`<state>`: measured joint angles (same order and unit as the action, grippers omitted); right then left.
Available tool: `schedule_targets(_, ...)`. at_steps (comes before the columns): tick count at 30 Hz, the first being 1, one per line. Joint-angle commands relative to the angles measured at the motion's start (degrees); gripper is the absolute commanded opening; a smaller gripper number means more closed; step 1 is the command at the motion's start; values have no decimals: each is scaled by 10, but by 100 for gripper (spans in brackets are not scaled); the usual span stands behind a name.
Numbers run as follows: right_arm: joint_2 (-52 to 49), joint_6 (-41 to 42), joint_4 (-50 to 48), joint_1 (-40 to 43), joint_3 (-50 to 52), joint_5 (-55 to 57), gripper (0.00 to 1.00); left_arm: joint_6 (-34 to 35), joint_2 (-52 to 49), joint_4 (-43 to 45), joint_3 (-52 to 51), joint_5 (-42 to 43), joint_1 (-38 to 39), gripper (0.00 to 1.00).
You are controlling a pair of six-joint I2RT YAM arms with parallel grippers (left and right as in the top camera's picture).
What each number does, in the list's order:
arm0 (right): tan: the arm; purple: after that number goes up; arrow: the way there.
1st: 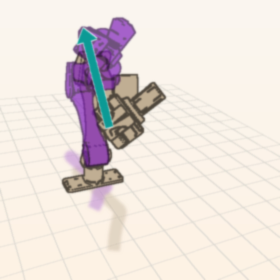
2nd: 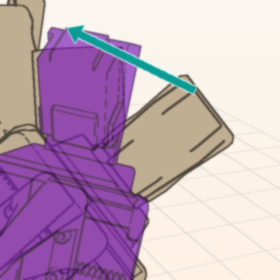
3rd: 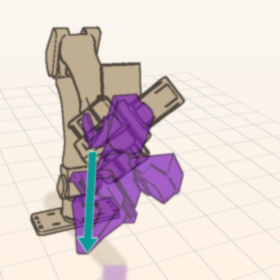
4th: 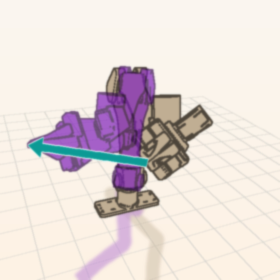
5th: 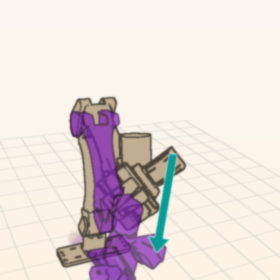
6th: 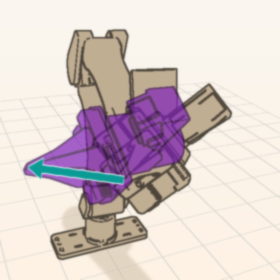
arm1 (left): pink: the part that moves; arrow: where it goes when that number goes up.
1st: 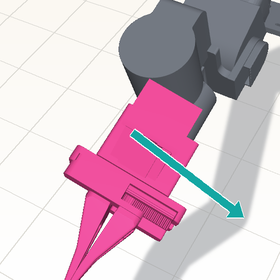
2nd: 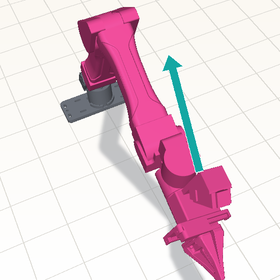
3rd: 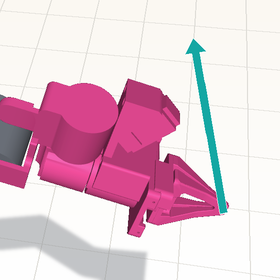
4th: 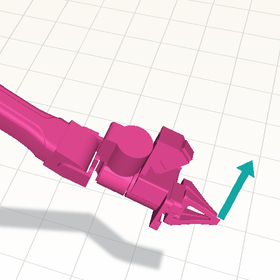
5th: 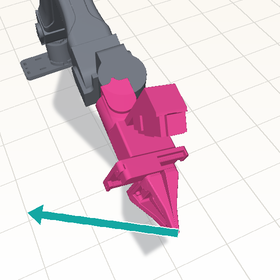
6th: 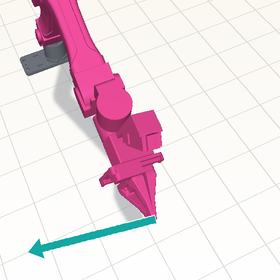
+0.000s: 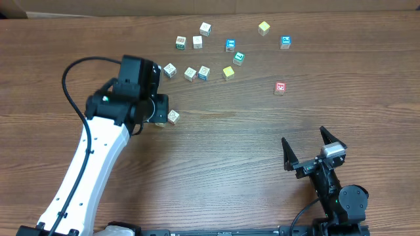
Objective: Form a circle
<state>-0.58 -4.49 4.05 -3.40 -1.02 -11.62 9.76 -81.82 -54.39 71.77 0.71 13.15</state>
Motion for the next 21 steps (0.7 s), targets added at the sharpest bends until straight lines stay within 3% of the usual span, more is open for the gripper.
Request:
schedule_targets(1,4,0,-3,1,6,0,100,28,-3,30,-52,-11,0,4)
schedule_targets(7,4,0,-3,1,6,0,100,45,-4,83,-106,-11,0,4)
schedule_targets(21,4,0,-3,1,6,0,100,71,-5,82,-107,-9,0,7)
